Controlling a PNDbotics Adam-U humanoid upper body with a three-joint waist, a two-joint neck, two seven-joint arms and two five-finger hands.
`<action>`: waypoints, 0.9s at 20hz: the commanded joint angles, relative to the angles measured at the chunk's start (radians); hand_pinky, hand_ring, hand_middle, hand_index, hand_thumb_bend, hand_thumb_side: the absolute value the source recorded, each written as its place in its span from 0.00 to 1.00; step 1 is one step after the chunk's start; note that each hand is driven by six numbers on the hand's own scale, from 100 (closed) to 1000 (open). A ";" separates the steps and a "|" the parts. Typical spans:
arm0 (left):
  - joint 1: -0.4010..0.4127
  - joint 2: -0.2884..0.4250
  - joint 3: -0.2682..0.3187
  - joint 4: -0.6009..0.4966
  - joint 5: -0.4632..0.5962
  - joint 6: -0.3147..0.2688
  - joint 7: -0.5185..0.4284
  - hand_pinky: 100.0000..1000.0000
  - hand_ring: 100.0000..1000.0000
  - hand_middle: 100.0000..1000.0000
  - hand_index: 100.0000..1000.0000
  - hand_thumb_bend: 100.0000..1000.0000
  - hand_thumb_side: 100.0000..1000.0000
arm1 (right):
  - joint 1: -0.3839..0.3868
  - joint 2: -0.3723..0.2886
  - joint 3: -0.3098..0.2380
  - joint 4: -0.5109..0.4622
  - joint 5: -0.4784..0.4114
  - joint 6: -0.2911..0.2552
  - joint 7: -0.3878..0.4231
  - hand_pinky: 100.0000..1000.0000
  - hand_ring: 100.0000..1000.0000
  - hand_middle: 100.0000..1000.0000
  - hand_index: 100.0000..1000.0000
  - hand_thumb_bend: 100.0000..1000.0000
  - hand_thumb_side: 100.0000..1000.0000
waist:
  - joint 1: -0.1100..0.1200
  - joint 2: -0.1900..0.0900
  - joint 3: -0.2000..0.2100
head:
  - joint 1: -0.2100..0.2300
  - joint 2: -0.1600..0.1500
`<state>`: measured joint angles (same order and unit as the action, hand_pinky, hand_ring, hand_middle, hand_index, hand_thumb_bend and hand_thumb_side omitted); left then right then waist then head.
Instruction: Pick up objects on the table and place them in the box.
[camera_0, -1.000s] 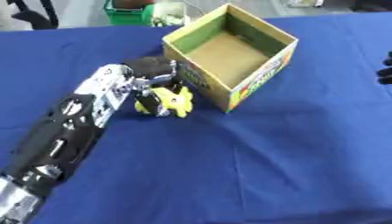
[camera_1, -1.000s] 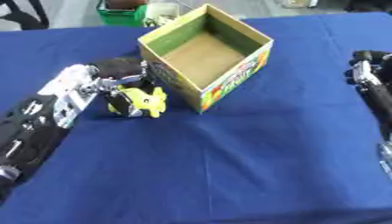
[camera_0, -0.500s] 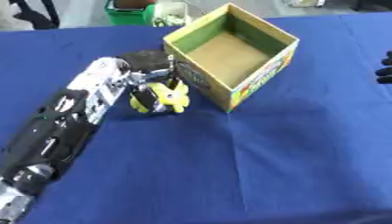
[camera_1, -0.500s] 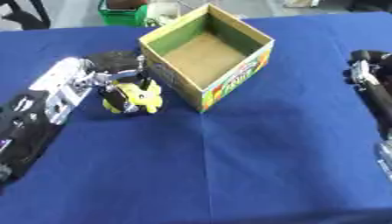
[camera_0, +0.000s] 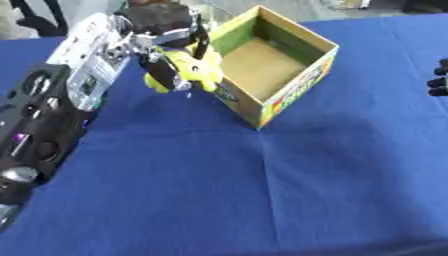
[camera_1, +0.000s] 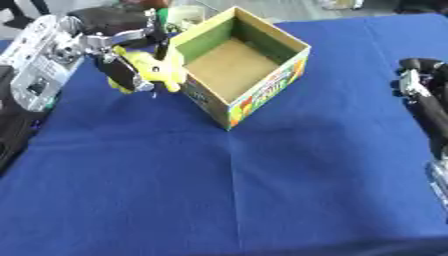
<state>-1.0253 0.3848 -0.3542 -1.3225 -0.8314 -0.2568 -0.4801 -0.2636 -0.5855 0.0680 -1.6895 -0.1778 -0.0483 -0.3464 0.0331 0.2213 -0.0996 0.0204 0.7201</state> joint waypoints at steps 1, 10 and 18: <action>-0.036 -0.039 0.036 0.022 -0.067 0.015 0.063 0.07 0.00 0.00 0.15 0.36 0.00 | -0.014 -0.020 -0.004 -0.009 -0.003 -0.002 0.007 0.57 0.56 0.55 0.66 0.00 0.52 | -0.008 -0.020 -0.007 | 0.010 -0.008; -0.063 -0.206 0.093 0.200 -0.316 0.016 0.296 0.09 0.00 0.01 0.17 0.37 0.00 | -0.036 -0.007 0.016 -0.009 -0.009 0.001 0.027 0.57 0.56 0.55 0.66 0.00 0.53 | -0.012 -0.008 -0.053 | 0.054 -0.026; -0.064 -0.272 0.136 0.293 -0.470 0.031 0.548 0.15 0.03 0.05 0.21 0.37 0.00 | -0.052 -0.001 0.026 -0.007 -0.012 0.002 0.038 0.57 0.56 0.55 0.66 0.00 0.54 | -0.005 0.006 -0.086 | 0.075 -0.038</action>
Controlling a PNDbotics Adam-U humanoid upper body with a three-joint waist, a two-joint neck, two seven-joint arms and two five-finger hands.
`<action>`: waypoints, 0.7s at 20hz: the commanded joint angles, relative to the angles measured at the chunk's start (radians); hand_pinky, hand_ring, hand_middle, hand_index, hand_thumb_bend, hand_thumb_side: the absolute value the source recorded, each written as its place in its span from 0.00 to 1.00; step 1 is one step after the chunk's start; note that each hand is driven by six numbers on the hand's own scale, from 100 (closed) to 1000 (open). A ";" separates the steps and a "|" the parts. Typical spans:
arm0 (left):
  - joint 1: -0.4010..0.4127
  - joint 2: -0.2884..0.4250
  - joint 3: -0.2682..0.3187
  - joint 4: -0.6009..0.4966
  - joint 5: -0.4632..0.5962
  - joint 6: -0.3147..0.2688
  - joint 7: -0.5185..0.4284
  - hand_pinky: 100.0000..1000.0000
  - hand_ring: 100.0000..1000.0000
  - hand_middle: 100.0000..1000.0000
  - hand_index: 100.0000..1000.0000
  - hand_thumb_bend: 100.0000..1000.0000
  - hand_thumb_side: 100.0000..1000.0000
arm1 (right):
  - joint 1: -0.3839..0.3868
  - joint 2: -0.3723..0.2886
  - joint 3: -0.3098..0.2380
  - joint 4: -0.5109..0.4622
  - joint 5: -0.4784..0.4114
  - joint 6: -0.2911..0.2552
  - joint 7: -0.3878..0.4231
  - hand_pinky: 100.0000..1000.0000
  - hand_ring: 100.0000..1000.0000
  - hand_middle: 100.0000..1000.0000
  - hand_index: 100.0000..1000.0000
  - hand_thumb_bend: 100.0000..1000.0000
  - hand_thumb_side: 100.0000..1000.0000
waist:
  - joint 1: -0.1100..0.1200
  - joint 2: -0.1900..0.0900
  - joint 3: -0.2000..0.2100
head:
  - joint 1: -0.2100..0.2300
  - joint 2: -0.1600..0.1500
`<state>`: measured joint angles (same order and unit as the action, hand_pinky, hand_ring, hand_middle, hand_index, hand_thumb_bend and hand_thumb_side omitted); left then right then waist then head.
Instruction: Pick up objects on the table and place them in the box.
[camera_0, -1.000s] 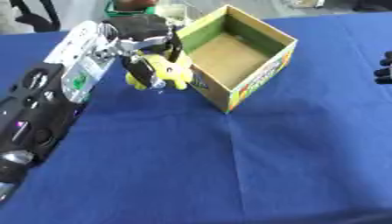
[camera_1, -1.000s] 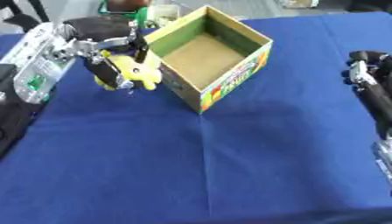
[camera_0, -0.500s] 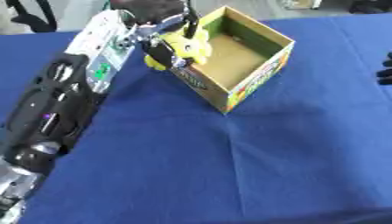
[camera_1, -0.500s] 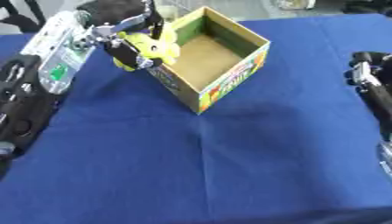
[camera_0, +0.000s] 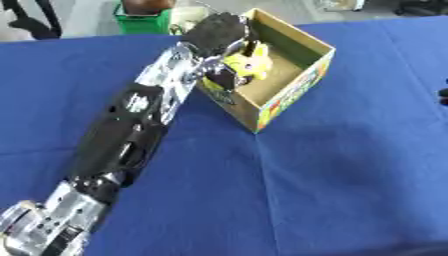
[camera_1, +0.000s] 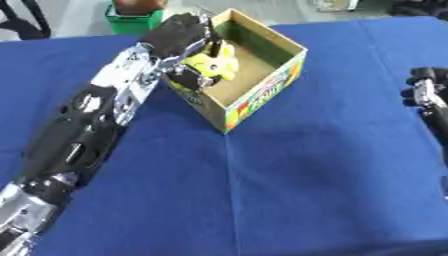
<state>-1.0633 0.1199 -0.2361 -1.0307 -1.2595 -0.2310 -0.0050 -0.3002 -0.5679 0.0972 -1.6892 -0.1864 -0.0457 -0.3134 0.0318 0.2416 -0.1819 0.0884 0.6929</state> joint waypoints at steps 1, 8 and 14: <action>-0.027 -0.011 0.019 0.005 -0.061 0.007 0.102 0.16 0.04 0.06 0.22 0.38 0.00 | -0.017 -0.018 -0.003 -0.007 -0.004 -0.001 0.005 0.57 0.56 0.55 0.66 0.00 0.54 | -0.003 -0.014 -0.006 | 0.008 -0.011; -0.025 -0.023 0.016 0.025 -0.192 -0.007 0.211 0.34 0.19 0.19 0.31 0.53 0.00 | -0.022 -0.016 0.001 -0.006 -0.004 -0.002 0.009 0.57 0.56 0.55 0.66 0.00 0.54 | 0.003 -0.010 -0.019 | 0.015 -0.014; -0.031 -0.016 0.011 0.009 -0.302 -0.031 0.237 0.63 0.55 0.52 0.52 0.70 0.00 | -0.020 -0.015 0.000 -0.003 -0.004 -0.003 0.010 0.57 0.56 0.55 0.66 0.00 0.54 | 0.005 -0.011 -0.021 | 0.014 -0.013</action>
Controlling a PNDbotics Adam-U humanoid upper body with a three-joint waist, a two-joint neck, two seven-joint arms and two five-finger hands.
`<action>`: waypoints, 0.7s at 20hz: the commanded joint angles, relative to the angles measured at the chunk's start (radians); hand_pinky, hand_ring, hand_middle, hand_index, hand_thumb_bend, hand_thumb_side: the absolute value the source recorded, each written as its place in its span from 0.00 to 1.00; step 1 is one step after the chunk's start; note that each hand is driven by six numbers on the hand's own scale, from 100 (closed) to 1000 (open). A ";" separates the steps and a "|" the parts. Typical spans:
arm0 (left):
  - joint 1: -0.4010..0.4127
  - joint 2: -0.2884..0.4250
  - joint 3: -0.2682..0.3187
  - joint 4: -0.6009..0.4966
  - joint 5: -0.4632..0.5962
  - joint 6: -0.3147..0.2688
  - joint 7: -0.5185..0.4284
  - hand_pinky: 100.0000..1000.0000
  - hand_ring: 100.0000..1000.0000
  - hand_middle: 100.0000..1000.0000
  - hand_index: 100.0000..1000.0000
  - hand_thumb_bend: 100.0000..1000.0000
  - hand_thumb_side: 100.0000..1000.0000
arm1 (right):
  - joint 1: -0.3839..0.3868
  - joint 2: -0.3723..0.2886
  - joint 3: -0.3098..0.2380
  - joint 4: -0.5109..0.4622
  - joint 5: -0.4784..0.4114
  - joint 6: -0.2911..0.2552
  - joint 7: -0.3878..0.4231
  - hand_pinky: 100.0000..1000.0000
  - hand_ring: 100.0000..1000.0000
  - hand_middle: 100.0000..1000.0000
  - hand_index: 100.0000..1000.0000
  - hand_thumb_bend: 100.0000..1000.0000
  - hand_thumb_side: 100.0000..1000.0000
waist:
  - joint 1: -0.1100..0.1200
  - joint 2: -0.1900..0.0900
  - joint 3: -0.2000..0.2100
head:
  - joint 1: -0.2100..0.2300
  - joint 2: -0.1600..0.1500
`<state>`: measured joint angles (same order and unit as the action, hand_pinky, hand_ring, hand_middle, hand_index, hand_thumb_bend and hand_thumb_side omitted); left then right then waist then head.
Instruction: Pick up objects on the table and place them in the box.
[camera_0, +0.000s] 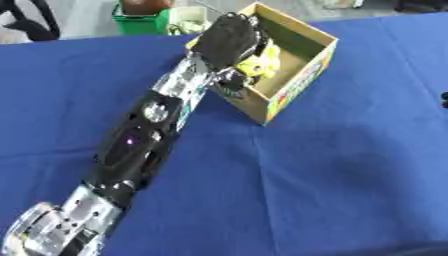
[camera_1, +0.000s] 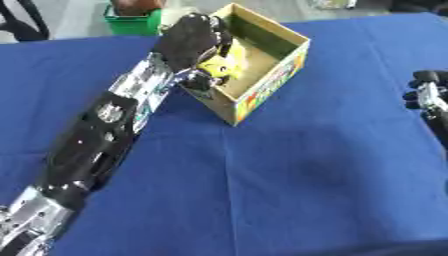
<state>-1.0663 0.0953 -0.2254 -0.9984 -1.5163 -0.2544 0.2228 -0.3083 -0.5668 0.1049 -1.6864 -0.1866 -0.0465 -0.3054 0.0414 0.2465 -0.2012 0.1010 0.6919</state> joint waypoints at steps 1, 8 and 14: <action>-0.029 0.010 -0.002 -0.031 -0.072 -0.011 0.009 0.63 0.55 0.52 0.52 0.70 0.00 | -0.012 -0.017 -0.008 -0.005 -0.004 -0.002 0.002 0.57 0.56 0.55 0.66 0.00 0.54 | -0.004 -0.016 -0.001 | 0.002 -0.012; -0.045 0.029 -0.020 -0.120 -0.284 -0.021 0.035 0.79 0.79 0.77 0.66 0.78 0.00 | -0.010 -0.016 -0.008 -0.003 -0.003 -0.004 0.003 0.57 0.56 0.55 0.66 0.00 0.54 | -0.003 -0.020 0.003 | 0.000 -0.014; -0.050 0.039 -0.021 -0.159 -0.363 -0.024 0.053 0.85 0.85 0.83 0.73 1.00 0.01 | -0.010 -0.016 -0.009 -0.002 -0.003 -0.004 0.003 0.57 0.56 0.55 0.66 0.00 0.54 | -0.004 -0.024 0.006 | -0.001 -0.016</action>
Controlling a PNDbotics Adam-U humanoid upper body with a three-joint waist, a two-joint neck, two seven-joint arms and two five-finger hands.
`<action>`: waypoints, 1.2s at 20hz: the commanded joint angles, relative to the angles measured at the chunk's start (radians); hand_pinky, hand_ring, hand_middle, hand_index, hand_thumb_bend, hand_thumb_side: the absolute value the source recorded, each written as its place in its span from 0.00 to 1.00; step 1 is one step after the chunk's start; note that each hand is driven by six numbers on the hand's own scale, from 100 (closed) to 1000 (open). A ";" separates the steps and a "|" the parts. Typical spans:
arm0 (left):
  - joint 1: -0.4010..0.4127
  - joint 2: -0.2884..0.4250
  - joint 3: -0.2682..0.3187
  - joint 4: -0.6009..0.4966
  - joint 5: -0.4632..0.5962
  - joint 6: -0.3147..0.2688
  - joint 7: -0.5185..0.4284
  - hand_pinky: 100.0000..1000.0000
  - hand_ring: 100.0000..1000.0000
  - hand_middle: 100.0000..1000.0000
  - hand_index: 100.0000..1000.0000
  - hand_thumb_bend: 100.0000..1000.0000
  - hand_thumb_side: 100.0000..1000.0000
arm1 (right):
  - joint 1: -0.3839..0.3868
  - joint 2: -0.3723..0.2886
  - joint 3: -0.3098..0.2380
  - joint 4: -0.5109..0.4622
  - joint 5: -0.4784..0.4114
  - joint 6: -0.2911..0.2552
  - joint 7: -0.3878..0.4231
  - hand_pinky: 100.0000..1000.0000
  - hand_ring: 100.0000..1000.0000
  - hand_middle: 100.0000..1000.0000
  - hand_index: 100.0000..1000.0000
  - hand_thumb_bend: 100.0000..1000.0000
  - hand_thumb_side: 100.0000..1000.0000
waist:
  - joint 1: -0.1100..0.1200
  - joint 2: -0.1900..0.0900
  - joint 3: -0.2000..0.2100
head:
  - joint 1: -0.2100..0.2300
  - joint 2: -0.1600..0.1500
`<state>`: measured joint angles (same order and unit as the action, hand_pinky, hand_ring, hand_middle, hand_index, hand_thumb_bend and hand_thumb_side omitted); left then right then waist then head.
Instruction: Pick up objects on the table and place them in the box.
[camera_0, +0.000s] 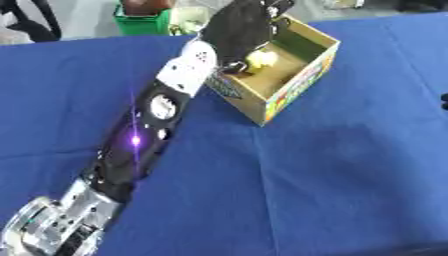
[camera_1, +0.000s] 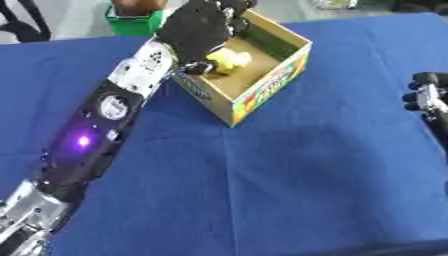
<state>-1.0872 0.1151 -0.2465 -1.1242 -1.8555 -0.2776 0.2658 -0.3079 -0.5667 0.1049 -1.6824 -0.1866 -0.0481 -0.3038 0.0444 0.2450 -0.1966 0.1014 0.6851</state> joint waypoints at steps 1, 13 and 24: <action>-0.030 0.021 0.001 -0.037 -0.026 -0.001 0.011 0.85 0.85 0.83 0.73 1.00 0.01 | -0.009 -0.016 -0.009 -0.005 -0.003 -0.002 0.001 0.57 0.56 0.55 0.66 0.00 0.54 | -0.007 -0.023 0.002 | -0.002 -0.010; 0.010 0.168 0.056 -0.303 0.377 0.079 0.104 0.72 0.70 0.70 0.66 0.91 0.04 | 0.018 -0.020 -0.027 0.004 0.001 -0.007 -0.014 0.57 0.56 0.55 0.66 0.00 0.54 | -0.009 -0.037 0.056 | -0.056 -0.008; 0.330 0.410 0.205 -0.640 1.079 0.277 0.068 0.57 0.54 0.58 0.66 0.82 0.00 | 0.043 -0.020 -0.049 0.008 0.006 -0.016 -0.036 0.57 0.57 0.55 0.66 0.00 0.55 | -0.011 -0.042 0.126 | -0.106 -0.013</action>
<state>-0.7478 0.4815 -0.0689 -1.7183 -0.8485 -0.0235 0.3357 -0.2576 -0.5667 0.0706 -1.6678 -0.1860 -0.0633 -0.3333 0.0366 0.2216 -0.0700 -0.0001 0.6834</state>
